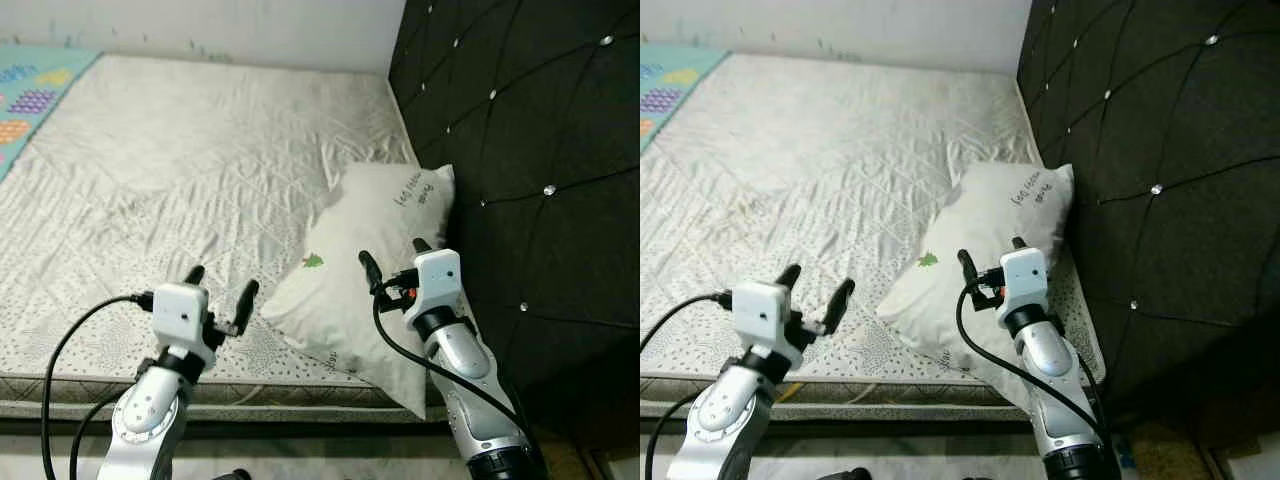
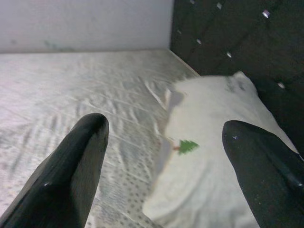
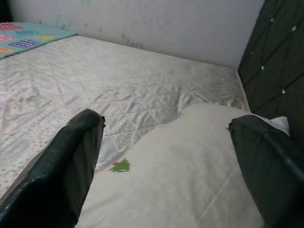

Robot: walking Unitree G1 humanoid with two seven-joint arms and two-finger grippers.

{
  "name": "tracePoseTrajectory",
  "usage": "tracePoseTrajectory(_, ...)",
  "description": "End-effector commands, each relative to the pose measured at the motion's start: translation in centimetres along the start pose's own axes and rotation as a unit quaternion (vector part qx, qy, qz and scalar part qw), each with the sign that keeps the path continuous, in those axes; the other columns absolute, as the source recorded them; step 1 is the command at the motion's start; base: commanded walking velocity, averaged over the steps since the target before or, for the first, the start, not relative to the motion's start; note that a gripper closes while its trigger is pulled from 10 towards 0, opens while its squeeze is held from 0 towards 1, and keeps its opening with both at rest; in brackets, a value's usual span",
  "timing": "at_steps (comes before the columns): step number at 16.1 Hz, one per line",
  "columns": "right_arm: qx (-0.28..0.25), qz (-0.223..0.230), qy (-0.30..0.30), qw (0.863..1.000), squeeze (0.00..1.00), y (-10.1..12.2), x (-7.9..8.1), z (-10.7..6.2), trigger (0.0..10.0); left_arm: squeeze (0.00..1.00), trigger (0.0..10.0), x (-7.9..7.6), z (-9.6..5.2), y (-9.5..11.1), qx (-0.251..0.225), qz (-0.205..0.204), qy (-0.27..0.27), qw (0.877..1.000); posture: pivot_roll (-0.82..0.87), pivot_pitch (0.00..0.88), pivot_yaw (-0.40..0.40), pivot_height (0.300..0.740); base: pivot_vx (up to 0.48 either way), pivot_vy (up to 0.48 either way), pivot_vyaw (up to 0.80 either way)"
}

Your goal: Clean up the room

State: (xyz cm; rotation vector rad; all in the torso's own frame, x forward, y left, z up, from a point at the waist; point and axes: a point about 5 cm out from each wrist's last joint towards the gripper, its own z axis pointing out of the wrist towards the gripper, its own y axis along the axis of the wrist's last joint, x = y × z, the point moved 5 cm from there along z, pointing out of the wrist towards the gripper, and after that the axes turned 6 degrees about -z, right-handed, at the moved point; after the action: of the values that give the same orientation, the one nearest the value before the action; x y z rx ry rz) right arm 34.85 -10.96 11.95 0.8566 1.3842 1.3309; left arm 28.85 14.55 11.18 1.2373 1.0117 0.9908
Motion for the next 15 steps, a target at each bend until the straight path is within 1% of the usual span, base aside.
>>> tracePoseTrajectory(1,-0.003,-0.003,-0.012,1.000,0.00,0.3,-0.7,0.0,10.0,0.00,10.0,-0.5,-0.3,0.4,-0.008,0.004,-0.010,1.000,0.02,0.157,-0.056,0.740,0.000,0.000,0.00)
tracePoseTrajectory(2,0.005,-0.014,-0.028,0.999,0.00,0.1,-1.3,-0.2,10.0,0.00,10.0,0.3,-0.7,0.2,-0.002,-0.010,0.024,1.000,0.03,0.155,-0.048,0.740,0.000,0.000,0.00)
tracePoseTrajectory(4,0.015,-0.030,-0.044,0.998,0.00,-0.4,-2.0,-0.5,10.0,0.00,10.0,0.9,-0.9,0.5,-0.010,-0.002,0.040,0.999,0.03,0.153,-0.048,0.740,0.000,0.000,0.00)
tracePoseTrajectory(5,0.018,-0.048,-0.060,0.997,0.00,-0.5,-2.9,-0.6,10.0,0.00,10.0,1.8,-1.2,0.8,-0.015,0.000,0.064,0.998,0.03,0.152,-0.048,0.740,0.000,0.000,0.00)
tracePoseTrajectory(6,0.025,-0.067,-0.083,0.994,0.00,-0.7,-4.5,-1.0,10.0,0.00,10.0,3.0,-1.7,1.2,-0.019,-0.002,0.099,0.995,0.04,0.148,-0.047,0.740,0.000,0.000,0.00)
tracePoseTrajectory(7,0.028,-0.071,-0.098,0.992,0.00,-0.9,-5.8,-1.4,10.0,0.00,10.0,3.6,-2.5,1.4,-0.019,0.000,0.118,0.993,0.05,0.146,-0.045,0.740,0.000,0.000,0.00)
tracePoseTrajectory(10,0.029,-0.077,-0.114,0.990,0.00,-0.7,-7.6,-2.3,10.0,0.00,10.0,4.5,-4.0,1.4,-0.015,0.001,0.142,0.990,0.05,0.142,-0.040,0.740,0.000,0.000,0.00)
tracePoseTrajectory(12,0.034,-0.086,-0.133,0.987,0.00,-0.7,-9.1,-3.7,10.0,0.00,10.0,4.8,-5.0,1.2,-0.008,0.001,0.151,0.988,0.04,0.135,-0.035,0.740,0.000,0.000,0.00)
tracePoseTrajectory(14,0.046,-0.075,-0.157,0.984,0.00,-1.4,-10.1,-5.4,10.0,0.00,10.0,4.9,-4.9,0.8,-0.005,-0.003,0.155,0.988,0.03,0.103,-0.009,0.740,0.000,0.000,0.00)
tracePoseTrajectory(15,0.062,-0.058,-0.183,0.980,0.00,-2.3,-10.8,-7.0,10.0,0.00,10.0,4.8,-4.4,0.7,-0.008,-0.009,0.157,0.987,0.02,0.087,0.001,0.740,0.000,0.000,0.00)
